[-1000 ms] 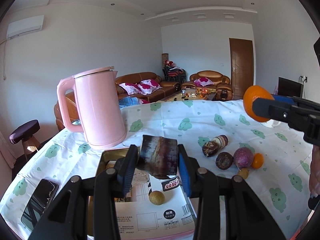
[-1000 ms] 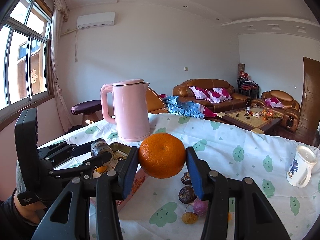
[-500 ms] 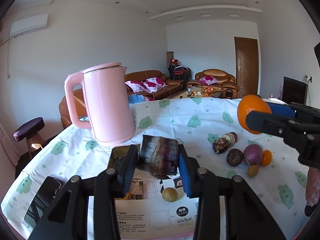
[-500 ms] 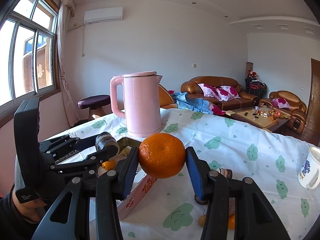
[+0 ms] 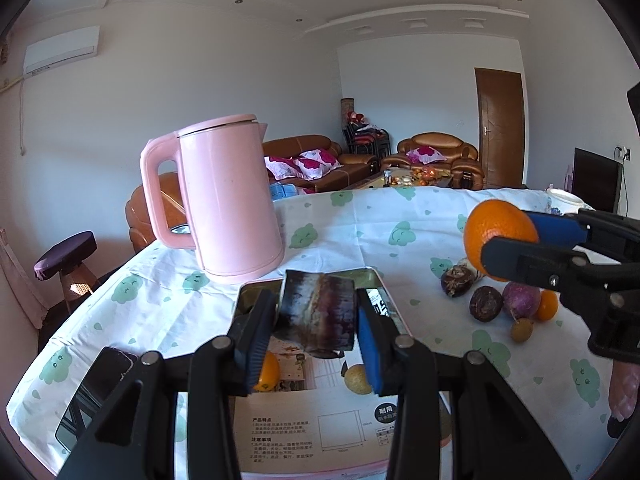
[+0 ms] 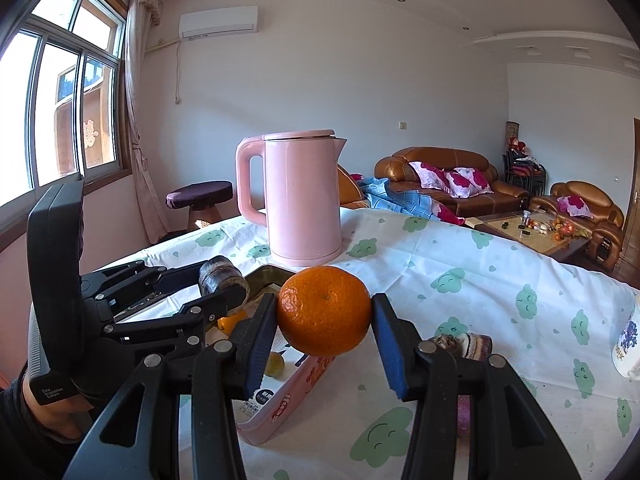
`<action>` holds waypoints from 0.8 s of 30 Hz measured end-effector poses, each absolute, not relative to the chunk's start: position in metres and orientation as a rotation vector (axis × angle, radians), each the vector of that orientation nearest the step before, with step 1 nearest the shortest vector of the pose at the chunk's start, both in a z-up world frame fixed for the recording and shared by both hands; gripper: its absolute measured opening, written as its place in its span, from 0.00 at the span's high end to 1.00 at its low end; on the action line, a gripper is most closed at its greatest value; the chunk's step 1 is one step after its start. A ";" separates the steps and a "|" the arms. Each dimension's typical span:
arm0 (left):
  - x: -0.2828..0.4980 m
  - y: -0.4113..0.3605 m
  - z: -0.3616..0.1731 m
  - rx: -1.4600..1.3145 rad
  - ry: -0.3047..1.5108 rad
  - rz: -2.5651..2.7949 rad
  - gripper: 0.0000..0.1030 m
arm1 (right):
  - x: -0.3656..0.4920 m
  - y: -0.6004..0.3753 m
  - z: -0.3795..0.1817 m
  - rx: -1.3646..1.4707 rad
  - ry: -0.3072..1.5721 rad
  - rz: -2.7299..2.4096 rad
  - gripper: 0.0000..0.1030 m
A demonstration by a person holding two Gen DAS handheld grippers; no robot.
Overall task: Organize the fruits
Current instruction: 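Carry the taro slice with the left tool while the right carries the orange to the tin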
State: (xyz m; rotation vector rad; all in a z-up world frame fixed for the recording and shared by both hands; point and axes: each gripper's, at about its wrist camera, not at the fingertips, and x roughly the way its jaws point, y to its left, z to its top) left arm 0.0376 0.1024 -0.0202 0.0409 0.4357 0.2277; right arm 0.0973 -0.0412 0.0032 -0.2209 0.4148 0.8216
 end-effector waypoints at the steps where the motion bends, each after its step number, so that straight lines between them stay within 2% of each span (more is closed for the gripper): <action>1: 0.038 0.103 -0.021 0.041 0.437 0.230 0.60 | 0.097 -0.040 0.002 -0.223 0.416 0.823 0.52; 24: 0.034 0.122 -0.043 0.046 0.497 0.259 0.60 | 0.090 -0.007 -0.026 -0.286 0.462 0.880 0.52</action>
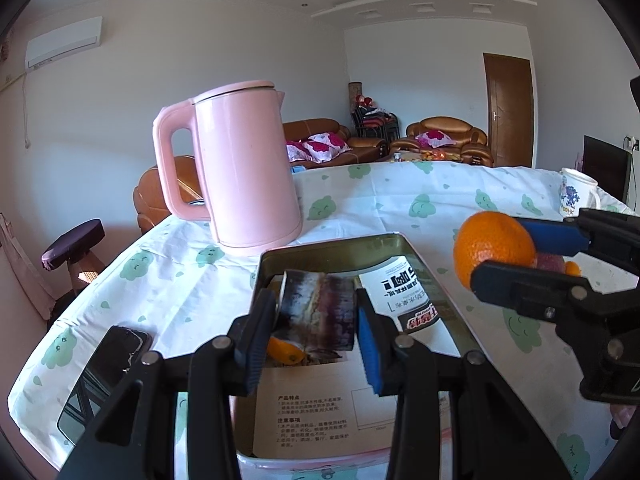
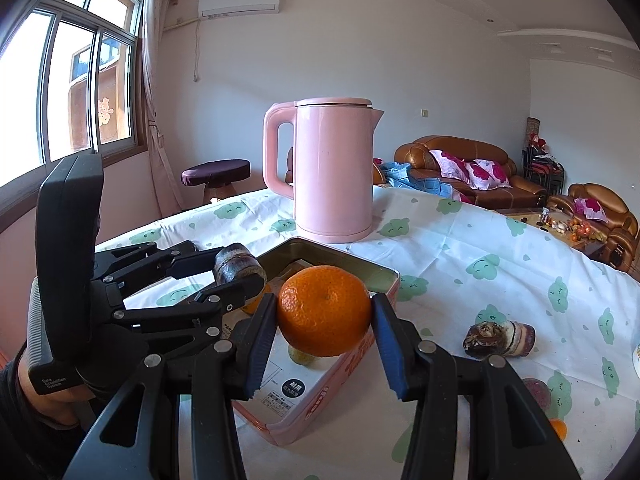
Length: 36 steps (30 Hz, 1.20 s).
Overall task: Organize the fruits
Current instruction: 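Carry the taro slice with the left tool while the right carries the orange to the tin, then lower and release the taro slice with the left tool while the right releases the orange into the tin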
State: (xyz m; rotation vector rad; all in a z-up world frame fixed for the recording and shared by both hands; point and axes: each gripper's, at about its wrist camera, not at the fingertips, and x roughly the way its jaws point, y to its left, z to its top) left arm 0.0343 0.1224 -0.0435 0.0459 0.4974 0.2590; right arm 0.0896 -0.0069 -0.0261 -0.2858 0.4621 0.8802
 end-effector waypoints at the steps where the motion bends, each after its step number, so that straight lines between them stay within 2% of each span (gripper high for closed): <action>1: 0.034 0.123 -0.044 0.045 0.500 0.260 0.60 | 0.089 -0.005 -0.028 -0.291 0.464 0.883 0.52; 36: 0.036 0.139 -0.065 0.054 0.567 0.273 0.60 | 0.085 0.027 -0.067 -0.416 0.577 0.914 0.52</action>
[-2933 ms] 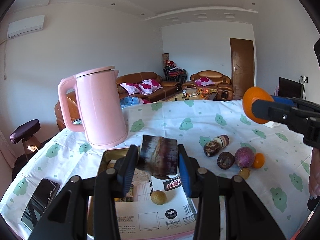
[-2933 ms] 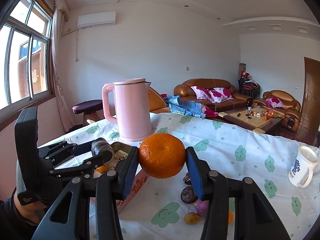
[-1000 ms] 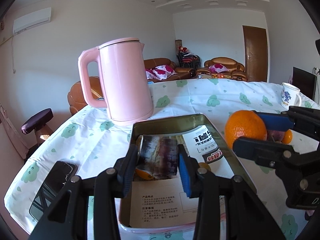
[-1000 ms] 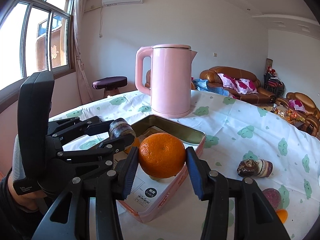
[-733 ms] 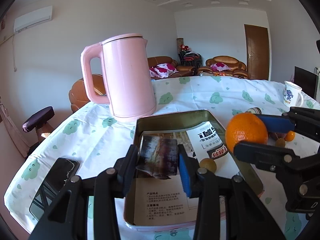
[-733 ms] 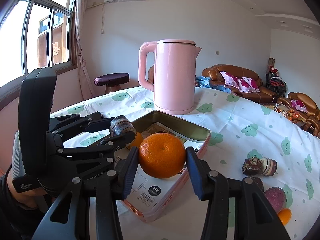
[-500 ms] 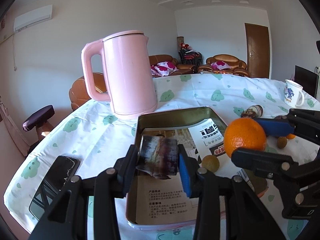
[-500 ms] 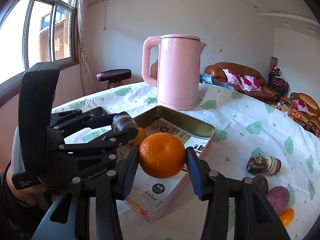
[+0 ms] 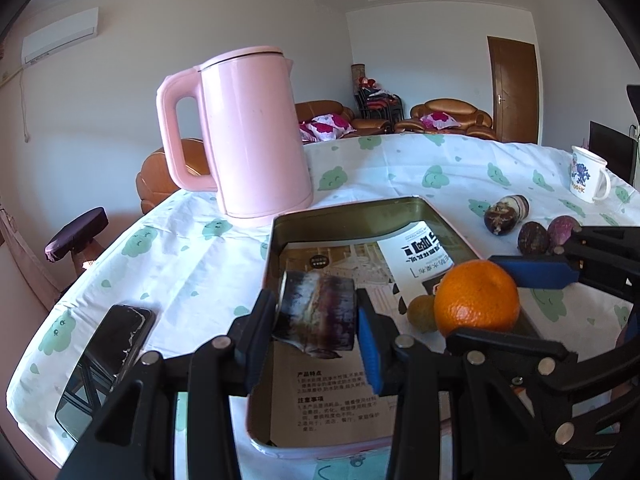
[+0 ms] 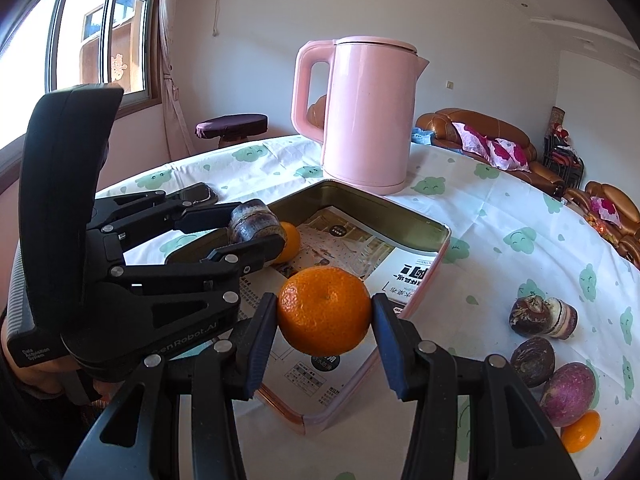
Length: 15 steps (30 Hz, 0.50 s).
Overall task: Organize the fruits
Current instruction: 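Lower and release the taro slice with the left tool while the right releases the orange into the tin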
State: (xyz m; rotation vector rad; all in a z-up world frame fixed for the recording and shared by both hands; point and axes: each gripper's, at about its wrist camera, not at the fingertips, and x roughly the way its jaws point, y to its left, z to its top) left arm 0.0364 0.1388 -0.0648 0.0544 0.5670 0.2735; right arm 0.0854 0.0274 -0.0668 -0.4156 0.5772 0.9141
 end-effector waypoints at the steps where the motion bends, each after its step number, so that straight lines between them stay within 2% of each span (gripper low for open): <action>1: 0.037 0.139 -0.065 0.055 0.569 0.274 0.60 | 0.086 0.028 -0.068 -0.417 0.581 0.914 0.52; 11: 0.039 0.138 -0.067 0.061 0.582 0.270 0.60 | 0.087 0.032 -0.070 -0.433 0.598 0.908 0.52; 13: 0.039 0.139 -0.067 0.059 0.578 0.273 0.59 | 0.086 0.034 -0.071 -0.446 0.598 0.906 0.51; 15: 0.036 0.139 -0.065 0.062 0.561 0.289 0.52 | 0.084 0.036 -0.072 -0.466 0.595 0.900 0.51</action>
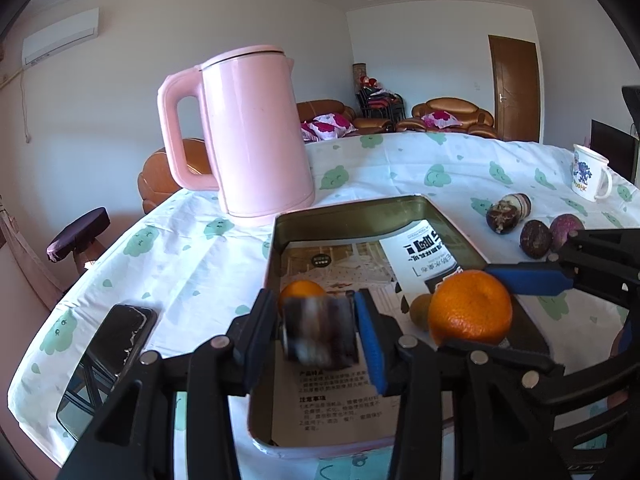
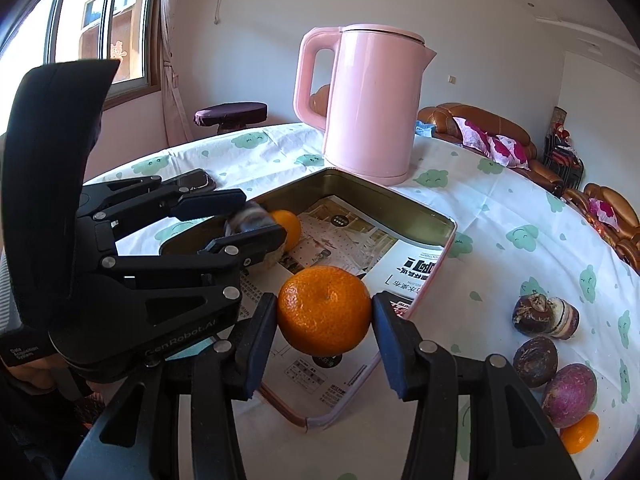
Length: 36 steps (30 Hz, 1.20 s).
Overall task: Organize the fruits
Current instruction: 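Lower and release the taro slice with the left tool while the right releases the orange into the tin, then move both open tools back toward the remaining fruits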
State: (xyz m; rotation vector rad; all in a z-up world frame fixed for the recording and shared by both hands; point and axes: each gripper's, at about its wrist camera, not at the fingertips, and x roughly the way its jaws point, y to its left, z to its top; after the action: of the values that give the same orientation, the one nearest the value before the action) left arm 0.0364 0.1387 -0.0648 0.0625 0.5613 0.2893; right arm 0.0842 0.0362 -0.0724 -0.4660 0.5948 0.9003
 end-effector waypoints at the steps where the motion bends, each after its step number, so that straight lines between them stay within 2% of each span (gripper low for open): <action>1: 0.036 0.140 -0.064 0.062 0.558 0.296 0.50 | 0.084 0.036 -0.072 -0.469 0.592 0.899 0.51; 6: 0.029 0.144 -0.057 0.023 0.524 0.299 0.37 | 0.081 0.023 -0.064 -0.424 0.558 0.889 0.51; 12: 0.025 0.128 -0.041 0.003 0.478 0.250 0.30 | 0.078 -0.013 -0.044 -0.389 0.502 0.835 0.50; 21: 0.043 0.069 -0.033 0.064 0.472 0.131 0.27 | 0.093 -0.094 -0.031 -0.357 0.476 0.632 0.49; 36: 0.088 -0.008 -0.048 0.102 0.593 -0.066 0.27 | 0.151 -0.161 -0.052 -0.313 0.645 0.449 0.49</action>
State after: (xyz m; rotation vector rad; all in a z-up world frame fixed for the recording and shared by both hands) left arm 0.0880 -0.0079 -0.0477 0.1020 0.5931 -0.0657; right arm 0.1514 -0.1610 -0.0517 -0.3132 0.6454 0.4486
